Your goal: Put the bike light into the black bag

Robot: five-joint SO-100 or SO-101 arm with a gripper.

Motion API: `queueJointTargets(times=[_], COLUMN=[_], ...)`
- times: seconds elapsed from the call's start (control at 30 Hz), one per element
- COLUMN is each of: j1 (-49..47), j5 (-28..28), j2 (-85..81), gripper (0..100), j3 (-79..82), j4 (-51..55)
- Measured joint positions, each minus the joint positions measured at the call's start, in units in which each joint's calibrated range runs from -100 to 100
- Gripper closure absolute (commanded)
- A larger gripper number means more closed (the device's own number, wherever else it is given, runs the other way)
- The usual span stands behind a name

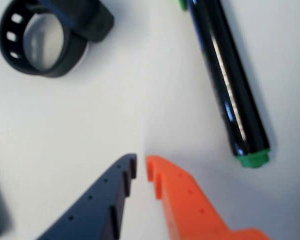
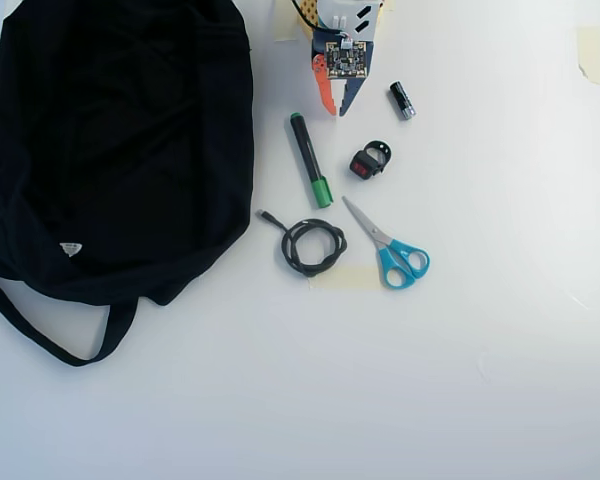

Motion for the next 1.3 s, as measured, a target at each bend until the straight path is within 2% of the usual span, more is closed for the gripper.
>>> queueJointTargets(times=[0.43, 0.67, 0.8, 1.0, 1.3], j1=[-0.73, -3.97, -6.02, -8.82, -10.95], j5=[0.2, 0.24, 0.15, 0.0, 0.0], j2=[0.25, 11.21, 22.0, 38.11, 59.53], gripper=[98, 98, 98, 98, 98], j3=[-2.12, -21.54, -35.53, -49.29, -57.63], j4=[0.43, 2.15, -0.69, -12.62, -44.74])
